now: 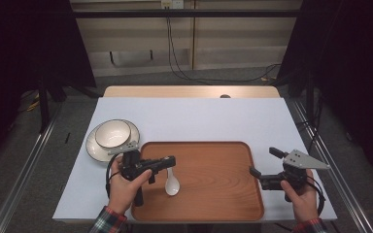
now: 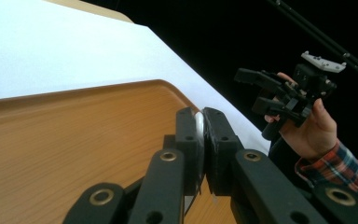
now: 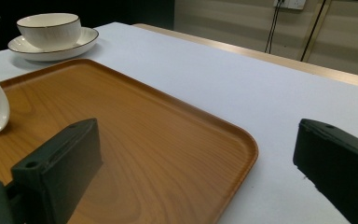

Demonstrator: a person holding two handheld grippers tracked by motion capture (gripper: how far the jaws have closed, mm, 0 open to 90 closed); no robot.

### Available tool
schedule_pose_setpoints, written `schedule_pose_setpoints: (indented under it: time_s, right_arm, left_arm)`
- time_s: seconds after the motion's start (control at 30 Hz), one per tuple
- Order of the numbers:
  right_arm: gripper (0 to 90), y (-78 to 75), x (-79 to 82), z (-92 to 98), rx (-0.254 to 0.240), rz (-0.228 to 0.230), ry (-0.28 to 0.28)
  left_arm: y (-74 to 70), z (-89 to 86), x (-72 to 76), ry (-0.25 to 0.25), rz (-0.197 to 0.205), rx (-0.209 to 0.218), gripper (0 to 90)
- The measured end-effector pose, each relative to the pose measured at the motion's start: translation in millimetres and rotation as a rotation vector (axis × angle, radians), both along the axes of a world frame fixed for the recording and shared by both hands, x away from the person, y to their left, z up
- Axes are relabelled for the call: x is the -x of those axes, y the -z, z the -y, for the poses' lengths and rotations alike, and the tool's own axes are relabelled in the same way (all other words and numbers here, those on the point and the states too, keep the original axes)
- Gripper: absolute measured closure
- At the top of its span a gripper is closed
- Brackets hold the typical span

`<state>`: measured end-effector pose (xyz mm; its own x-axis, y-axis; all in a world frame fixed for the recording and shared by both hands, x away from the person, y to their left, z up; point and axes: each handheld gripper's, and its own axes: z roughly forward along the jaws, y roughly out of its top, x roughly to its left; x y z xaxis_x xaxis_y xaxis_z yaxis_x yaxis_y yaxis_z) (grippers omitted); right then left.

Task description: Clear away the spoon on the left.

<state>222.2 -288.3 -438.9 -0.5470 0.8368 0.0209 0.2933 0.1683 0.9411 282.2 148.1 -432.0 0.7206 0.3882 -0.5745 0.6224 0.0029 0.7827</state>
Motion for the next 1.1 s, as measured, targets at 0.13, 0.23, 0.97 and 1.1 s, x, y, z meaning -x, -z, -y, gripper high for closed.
schedule_pose_setpoints:
  time_s: [0.13,0.23,0.97,1.1]
  right_arm:
    - [0.6,-0.1,0.2,0.2,-0.001,0.000,0.000]
    - [0.6,-0.1,0.2,-0.1,0.002,0.000,0.000]
    - [0.6,0.0,0.8,-0.2,0.002,-0.004,-0.009]
    - [0.6,-0.1,0.9,-0.1,0.002,-0.004,-0.009]
  left_arm:
    - [3.3,1.1,0.0,0.004,-0.014,0.000,85.3]
    - [4.6,0.8,-0.5,0.007,-0.023,0.008,85.3]
    - [12.0,-0.3,-11.3,-0.033,0.085,-0.105,78.6]
    - [13.8,0.4,-12.9,-0.045,0.098,-0.127,77.5]
